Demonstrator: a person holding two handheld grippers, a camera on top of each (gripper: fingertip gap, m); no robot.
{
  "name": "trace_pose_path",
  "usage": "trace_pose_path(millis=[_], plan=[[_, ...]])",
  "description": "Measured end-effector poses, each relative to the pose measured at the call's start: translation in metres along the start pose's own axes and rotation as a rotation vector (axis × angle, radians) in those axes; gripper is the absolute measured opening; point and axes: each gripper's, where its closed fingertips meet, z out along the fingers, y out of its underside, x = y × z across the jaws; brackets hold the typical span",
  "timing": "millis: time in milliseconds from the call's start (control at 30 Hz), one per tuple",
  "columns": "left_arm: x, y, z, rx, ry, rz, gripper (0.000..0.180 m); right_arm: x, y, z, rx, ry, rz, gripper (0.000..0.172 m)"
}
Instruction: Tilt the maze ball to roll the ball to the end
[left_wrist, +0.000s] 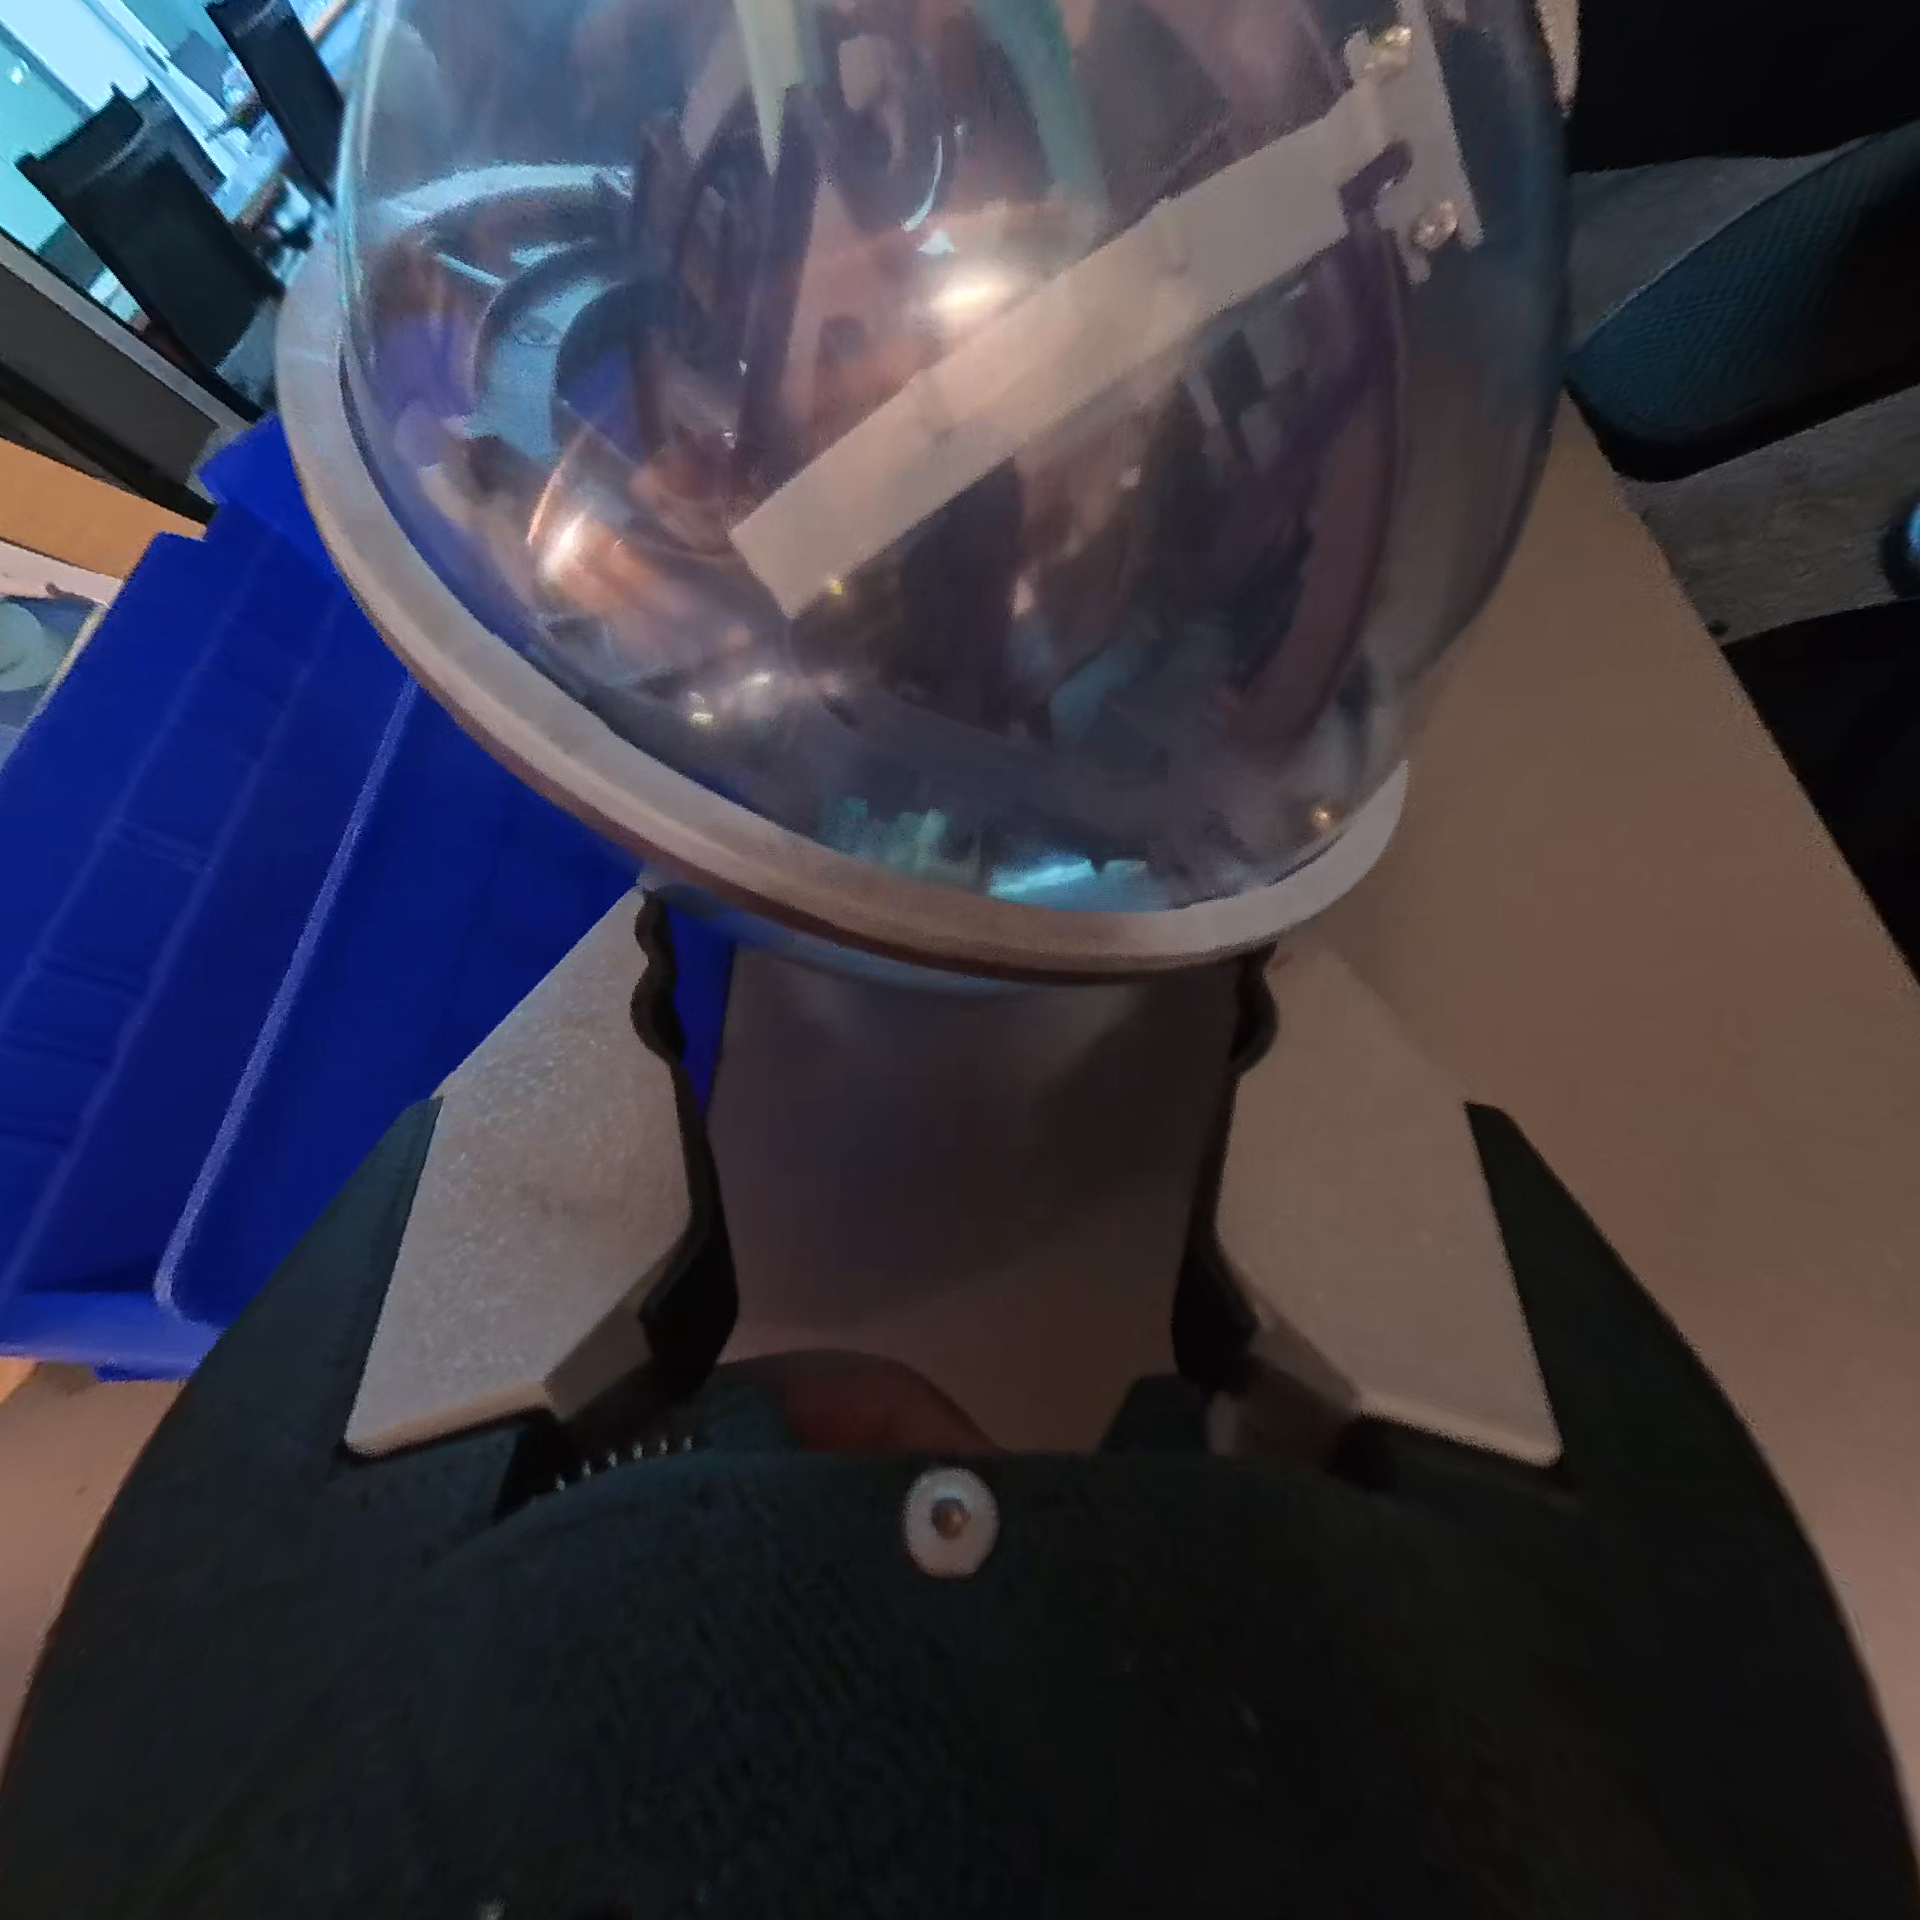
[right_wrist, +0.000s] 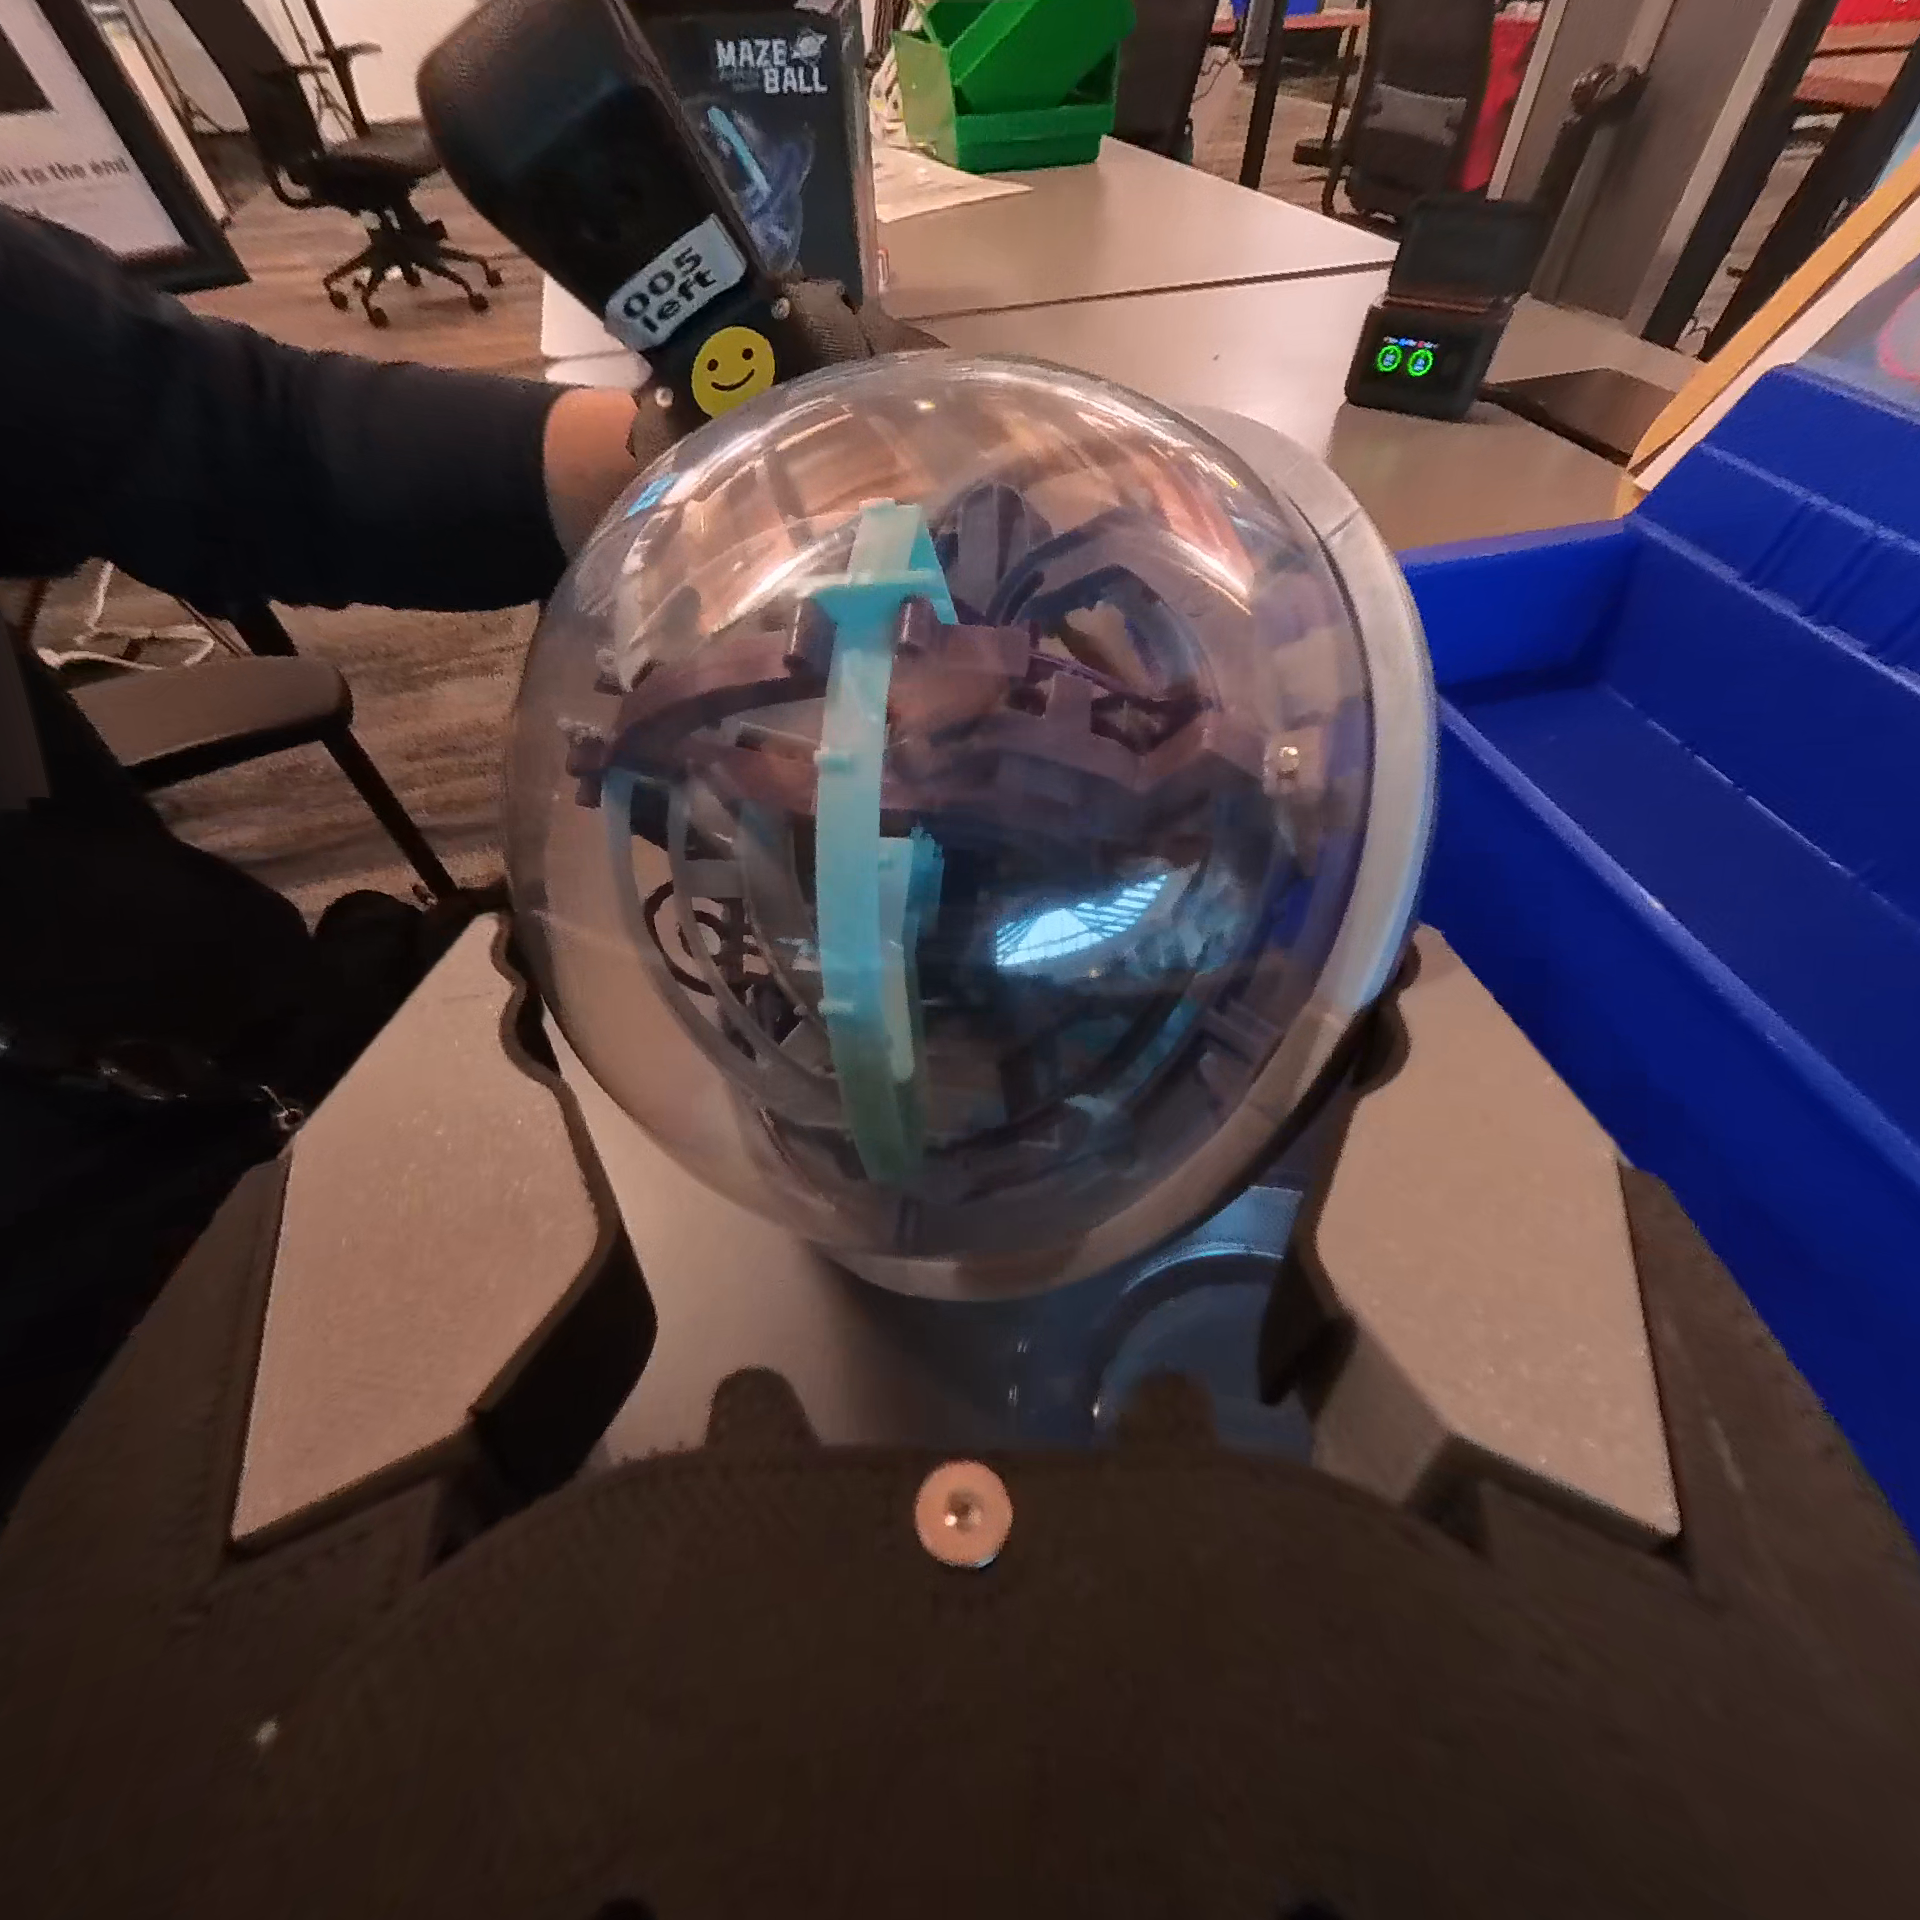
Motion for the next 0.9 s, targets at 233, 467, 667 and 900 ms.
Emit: trace_pose_path(millis=[233, 467, 667, 900], plan=[[0.001, 0.000, -0.002, 0.017, -0.008, -0.010, 0.104, 0.003, -0.002, -0.002, 0.010, 0.038, -0.032, 0.156], [0.002, -0.002, -0.002, 0.010, -0.010, -0.027, 0.105, 0.001, -0.016, -0.011, 0.033, 0.121, -0.215, 0.146], [0.006, -0.007, 0.000, 0.025, 0.008, -0.037, 0.104, -0.012, -0.020, -0.017, 0.062, 0.096, -0.302, 0.134], [0.000, -0.012, 0.001, 0.063, -0.031, -0.032, 0.100, 0.002, 0.003, -0.009, 0.007, 0.121, -0.212, 0.151]])
